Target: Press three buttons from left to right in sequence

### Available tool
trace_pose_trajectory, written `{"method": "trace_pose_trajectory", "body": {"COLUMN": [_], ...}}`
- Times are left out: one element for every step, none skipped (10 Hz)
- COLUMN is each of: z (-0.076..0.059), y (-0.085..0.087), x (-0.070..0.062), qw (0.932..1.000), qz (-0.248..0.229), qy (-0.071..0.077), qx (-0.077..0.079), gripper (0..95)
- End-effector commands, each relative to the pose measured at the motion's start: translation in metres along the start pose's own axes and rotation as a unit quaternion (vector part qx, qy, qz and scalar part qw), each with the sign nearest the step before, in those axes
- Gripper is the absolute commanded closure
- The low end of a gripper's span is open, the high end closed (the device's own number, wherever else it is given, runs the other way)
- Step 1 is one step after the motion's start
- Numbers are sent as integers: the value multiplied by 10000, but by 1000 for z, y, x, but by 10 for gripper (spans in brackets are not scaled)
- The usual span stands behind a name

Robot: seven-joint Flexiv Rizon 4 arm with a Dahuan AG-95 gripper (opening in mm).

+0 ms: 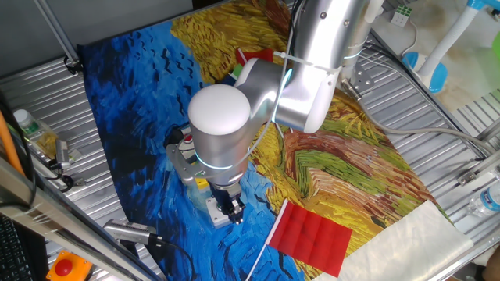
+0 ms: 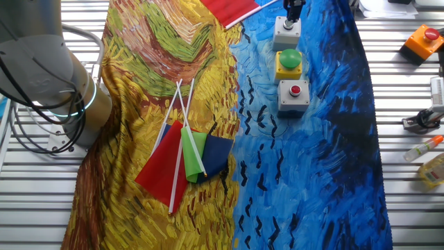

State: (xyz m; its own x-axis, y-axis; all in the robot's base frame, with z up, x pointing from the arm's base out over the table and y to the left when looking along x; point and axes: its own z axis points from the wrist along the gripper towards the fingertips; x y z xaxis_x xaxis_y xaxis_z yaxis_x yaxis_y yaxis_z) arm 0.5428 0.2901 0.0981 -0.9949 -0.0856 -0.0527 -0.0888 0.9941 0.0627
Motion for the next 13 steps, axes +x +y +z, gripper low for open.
{"method": "trace_pose_trajectory", "body": {"z": [-1, -1, -1, -1, -1, -1, -1, 0, 0, 1, 0, 1, 2], "y": [0, 0, 0, 0, 0, 0, 0, 1, 3, 6, 10, 13, 14], "x": [0, 0, 0, 0, 0, 0, 0, -1, -2, -3, -4, -3, -1], "qw": [10000, 10000, 10000, 10000, 10000, 10000, 10000, 10000, 10000, 9999, 9999, 9999, 9999], "qz": [-27, -28, -26, -33, -28, -25, -13, 2, 17, 64, 83, 90, 86], "qy": [59, 60, 59, 62, 62, 61, 67, 68, 80, 91, 114, 111, 103], "qx": [-2, -2, -3, -1, 1, 1, -2, -16, -30, -47, -40, -38, -41], "gripper": [380, 380, 380, 380, 380, 380, 380, 380, 380, 380, 380, 380, 380]}}
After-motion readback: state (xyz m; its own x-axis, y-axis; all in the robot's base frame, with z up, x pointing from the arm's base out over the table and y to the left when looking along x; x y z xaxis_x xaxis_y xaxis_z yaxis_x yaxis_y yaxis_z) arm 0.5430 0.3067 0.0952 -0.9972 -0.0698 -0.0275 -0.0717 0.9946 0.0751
